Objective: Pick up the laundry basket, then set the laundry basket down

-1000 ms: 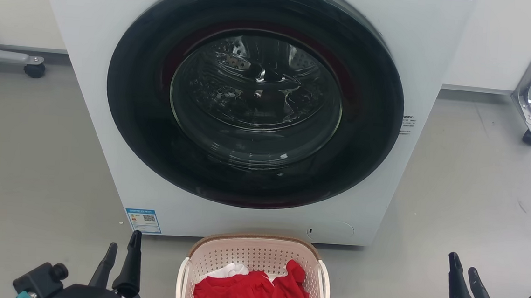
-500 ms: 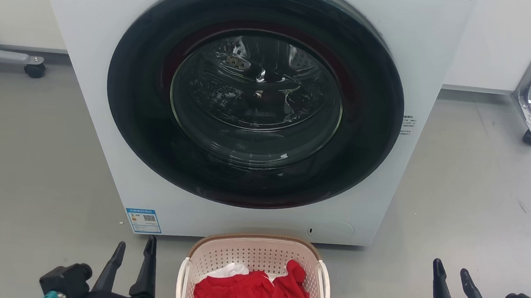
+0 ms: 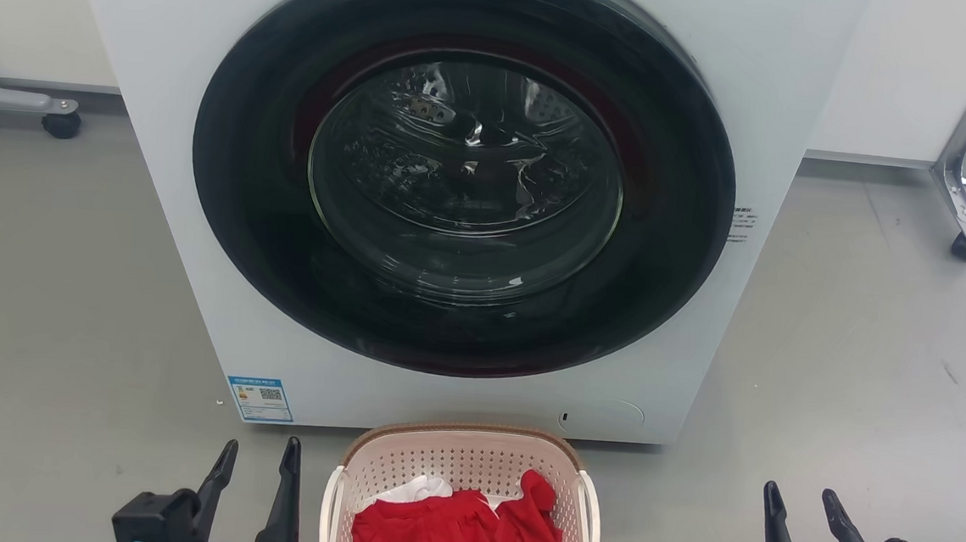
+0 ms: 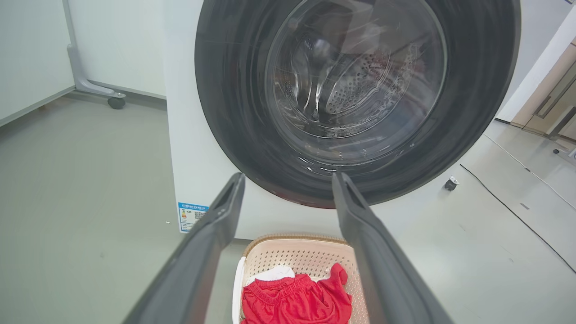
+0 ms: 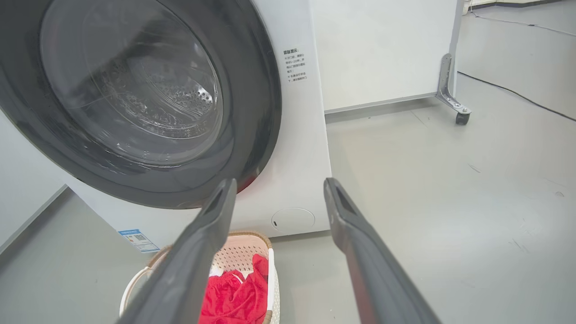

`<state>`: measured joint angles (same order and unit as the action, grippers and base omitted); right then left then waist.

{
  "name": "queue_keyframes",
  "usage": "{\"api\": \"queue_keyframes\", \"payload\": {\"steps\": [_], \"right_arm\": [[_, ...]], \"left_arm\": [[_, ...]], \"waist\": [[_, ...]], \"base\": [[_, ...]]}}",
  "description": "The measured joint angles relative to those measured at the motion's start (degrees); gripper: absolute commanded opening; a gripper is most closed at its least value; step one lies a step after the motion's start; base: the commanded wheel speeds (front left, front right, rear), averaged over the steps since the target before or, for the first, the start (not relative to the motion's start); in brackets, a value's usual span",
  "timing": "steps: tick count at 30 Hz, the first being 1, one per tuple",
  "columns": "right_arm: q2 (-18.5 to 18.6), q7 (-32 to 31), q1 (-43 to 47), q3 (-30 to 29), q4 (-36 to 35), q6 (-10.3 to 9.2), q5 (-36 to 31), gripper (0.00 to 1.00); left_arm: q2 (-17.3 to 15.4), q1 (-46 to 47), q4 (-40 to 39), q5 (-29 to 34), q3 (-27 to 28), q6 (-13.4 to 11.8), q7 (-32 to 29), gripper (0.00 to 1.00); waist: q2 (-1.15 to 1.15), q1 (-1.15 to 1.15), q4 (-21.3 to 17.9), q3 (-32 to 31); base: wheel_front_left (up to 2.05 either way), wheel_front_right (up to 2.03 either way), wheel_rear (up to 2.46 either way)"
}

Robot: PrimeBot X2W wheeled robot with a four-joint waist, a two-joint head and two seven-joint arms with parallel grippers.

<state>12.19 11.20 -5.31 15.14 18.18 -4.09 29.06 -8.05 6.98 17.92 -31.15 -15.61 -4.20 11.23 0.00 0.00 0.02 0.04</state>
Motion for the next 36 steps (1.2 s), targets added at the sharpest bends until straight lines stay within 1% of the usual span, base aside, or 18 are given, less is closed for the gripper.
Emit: {"api": "queue_keyframes", "payload": {"steps": [3,12,13,16,18,36], "right_arm": [[0.4,0.6,0.0,0.5,0.4,-0.49,-1.8,1.0],[0.7,2.5,0.0,1.9,1.0,-1.72,-8.2,1.0],[0.8,2.6,0.0,2.0,1.1,-1.99,-8.7,1.0],[0.9,3.1,0.0,2.2,1.2,-2.21,-10.5,1.0],[0.9,3.1,0.0,2.1,1.5,-2.46,-10.5,1.0],[0.9,3.1,0.0,1.3,1.9,-2.47,-10.5,1.0]], "left_arm": [[0.2,0.0,0.3,1.2,-0.4,-0.4,0.5,1.0],[0.2,-0.1,1.4,7.8,-1.9,-1.5,2.5,1.0],[0.2,-0.1,1.5,8.4,-2.1,-1.9,2.7,1.0],[0.2,-0.1,1.6,10.3,-2.3,-1.9,3.1,1.0],[0.2,-0.1,1.8,10.3,-2.3,-1.9,3.1,1.0],[0.9,-0.1,2.7,10.4,-1.8,-1.8,3.2,1.0]], "waist": [[0.0,0.0,0.0,0.1],[0.0,0.0,0.2,0.2],[0.0,0.0,0.2,0.3],[0.0,0.0,0.2,0.3],[0.0,0.0,0.3,0.3],[0.0,0.0,0.6,1.0]], "base": [[0.0,0.0,0.0],[0.0,0.0,0.0],[0.0,0.0,0.0],[0.0,0.0,0.0],[0.0,0.0,0.0],[0.0,0.0,0.0]]}}
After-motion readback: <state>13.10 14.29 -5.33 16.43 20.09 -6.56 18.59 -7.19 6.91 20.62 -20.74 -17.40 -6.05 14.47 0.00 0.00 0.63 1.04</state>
